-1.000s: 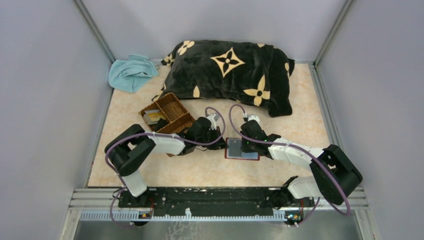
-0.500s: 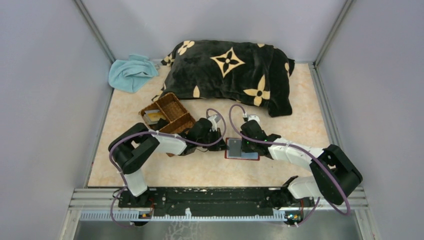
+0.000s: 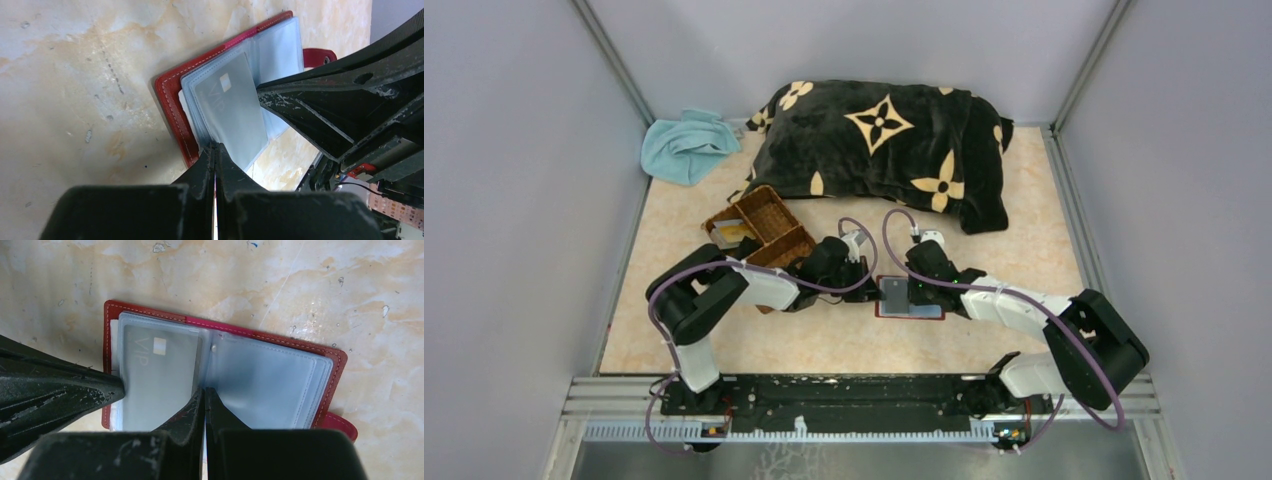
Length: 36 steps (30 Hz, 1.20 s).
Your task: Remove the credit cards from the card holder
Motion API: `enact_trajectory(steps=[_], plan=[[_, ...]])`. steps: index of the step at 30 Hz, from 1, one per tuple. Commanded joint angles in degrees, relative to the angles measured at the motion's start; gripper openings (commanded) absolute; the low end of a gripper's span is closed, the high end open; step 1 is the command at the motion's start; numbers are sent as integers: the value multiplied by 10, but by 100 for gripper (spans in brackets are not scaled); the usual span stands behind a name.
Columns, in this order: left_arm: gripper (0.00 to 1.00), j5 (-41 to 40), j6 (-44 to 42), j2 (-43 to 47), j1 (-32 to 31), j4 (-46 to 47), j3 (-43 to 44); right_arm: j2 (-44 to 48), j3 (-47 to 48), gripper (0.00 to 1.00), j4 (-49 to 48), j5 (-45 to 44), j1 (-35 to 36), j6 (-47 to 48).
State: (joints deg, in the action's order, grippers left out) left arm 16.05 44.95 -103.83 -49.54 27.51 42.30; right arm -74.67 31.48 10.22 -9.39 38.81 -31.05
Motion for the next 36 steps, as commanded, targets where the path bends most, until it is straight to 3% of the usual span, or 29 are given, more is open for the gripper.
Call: enact_trajectory(steps=[1,13,36], plan=[[0,35,19,-23,-18,50,17,0,-6,0,-28,17,-4,0],[0,46,47,-28,-27,103,24,6,-15,0,-33,24,-4,-2],[0,31,30,9,-26,70,54,10,-22,0,-38,27,-4,-3]])
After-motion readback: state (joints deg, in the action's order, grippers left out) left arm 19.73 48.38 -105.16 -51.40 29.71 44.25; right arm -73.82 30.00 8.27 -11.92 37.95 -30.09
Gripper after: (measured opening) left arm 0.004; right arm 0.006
